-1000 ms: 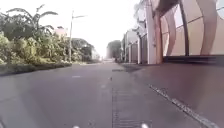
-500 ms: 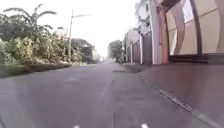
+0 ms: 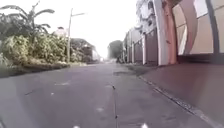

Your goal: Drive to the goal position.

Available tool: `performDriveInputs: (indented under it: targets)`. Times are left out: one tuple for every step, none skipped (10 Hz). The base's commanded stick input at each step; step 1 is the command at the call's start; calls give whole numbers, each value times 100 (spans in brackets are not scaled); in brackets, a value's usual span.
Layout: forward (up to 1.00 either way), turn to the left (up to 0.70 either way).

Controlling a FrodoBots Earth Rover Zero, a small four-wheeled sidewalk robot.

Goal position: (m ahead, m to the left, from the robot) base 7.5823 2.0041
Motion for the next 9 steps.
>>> performDriveInputs:
  targets:
    - [100, -27]
    - [100, -40]
    - [100, -40]
    - [100, 0]
    - [100, 0]
    - [100, 0]
    - [100, 0]
    - [100, 0]
    - [100, 0]
